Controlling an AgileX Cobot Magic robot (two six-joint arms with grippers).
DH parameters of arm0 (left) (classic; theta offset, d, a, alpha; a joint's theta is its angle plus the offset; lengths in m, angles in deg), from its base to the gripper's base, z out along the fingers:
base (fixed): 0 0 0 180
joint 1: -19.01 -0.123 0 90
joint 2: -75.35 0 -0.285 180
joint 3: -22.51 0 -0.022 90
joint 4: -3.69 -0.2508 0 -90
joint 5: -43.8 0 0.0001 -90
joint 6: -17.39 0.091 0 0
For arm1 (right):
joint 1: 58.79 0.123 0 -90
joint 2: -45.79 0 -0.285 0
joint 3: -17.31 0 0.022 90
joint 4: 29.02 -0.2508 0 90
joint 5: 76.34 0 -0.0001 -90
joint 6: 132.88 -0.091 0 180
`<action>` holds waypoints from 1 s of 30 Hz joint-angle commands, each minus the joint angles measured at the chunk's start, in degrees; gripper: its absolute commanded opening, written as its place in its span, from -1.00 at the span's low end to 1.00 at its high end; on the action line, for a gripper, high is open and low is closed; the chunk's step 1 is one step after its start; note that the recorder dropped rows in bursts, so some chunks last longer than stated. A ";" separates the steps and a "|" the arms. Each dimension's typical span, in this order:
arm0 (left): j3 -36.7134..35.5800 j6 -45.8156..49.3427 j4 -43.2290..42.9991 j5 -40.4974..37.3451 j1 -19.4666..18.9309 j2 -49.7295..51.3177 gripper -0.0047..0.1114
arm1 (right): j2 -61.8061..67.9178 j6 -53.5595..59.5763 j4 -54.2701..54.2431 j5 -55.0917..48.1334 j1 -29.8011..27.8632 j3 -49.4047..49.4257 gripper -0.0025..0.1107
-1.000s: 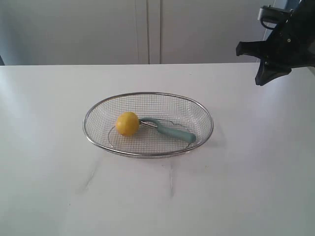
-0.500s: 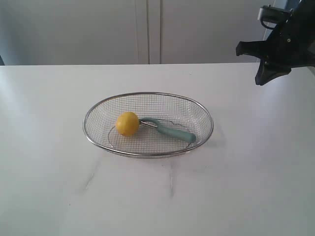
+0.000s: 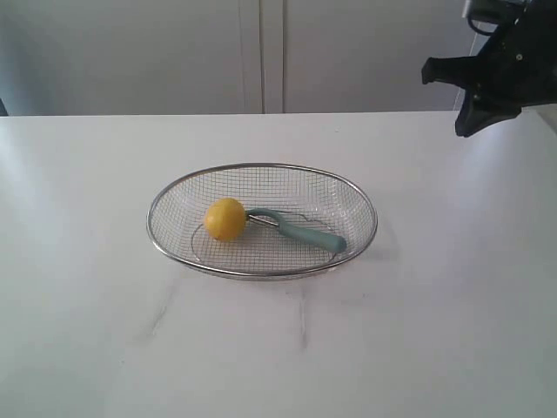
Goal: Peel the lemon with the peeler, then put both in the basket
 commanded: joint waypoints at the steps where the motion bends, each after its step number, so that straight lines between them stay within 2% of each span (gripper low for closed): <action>1: -0.25 0.13 0.35 0.18 -0.18 -0.25 -0.92 | -2.88 0.19 -0.12 0.64 -0.51 -0.41 -0.96; 9: -0.25 0.13 0.35 0.18 -0.18 -0.25 -0.92 | -8.99 3.38 0.57 0.64 -0.51 2.04 -0.96; 18: -0.25 0.13 0.35 0.18 -0.18 -0.25 -0.92 | -24.91 6.33 8.32 9.32 -0.51 16.20 -0.96; 30: -0.25 0.13 0.35 0.18 -0.18 -0.25 -0.92 | -43.91 6.33 11.69 16.03 -0.51 28.11 -0.96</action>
